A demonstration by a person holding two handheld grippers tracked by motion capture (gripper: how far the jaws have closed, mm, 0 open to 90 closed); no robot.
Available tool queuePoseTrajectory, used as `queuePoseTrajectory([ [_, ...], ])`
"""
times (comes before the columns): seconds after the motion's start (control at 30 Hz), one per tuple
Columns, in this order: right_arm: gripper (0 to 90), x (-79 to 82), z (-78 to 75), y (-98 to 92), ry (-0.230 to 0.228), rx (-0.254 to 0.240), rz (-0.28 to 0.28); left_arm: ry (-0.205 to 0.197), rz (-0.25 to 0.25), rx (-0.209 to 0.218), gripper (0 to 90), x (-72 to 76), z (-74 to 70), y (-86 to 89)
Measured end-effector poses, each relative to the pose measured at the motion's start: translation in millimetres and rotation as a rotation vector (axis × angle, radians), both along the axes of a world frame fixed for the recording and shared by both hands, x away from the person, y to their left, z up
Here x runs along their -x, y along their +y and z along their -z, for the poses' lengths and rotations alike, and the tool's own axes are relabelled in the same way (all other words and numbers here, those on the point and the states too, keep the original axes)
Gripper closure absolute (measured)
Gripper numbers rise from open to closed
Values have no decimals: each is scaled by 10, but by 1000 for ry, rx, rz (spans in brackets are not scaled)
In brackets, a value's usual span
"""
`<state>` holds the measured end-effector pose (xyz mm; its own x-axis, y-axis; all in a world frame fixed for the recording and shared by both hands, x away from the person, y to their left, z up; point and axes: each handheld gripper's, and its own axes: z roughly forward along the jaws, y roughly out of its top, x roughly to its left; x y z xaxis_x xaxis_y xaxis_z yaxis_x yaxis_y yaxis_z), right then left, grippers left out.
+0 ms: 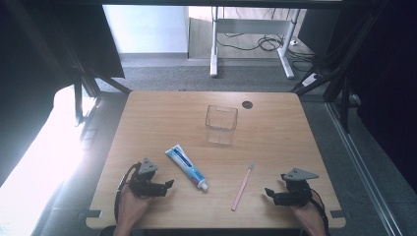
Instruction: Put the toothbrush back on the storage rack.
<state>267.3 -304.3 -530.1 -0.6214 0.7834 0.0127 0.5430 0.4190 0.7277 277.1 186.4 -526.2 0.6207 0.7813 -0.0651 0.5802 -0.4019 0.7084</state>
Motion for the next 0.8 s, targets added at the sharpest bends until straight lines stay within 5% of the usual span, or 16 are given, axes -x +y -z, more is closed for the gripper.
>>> queuePoseTrajectory([
  [0.5, 135, -6, 2, 8, -6, 9, -26, -1, 15, 10, 136, -1, -4, -25],
  [0.8, 142, -20, -17, -17, 44, 32, -7, 10, 12, 17, 137, -8, 7, -12],
])
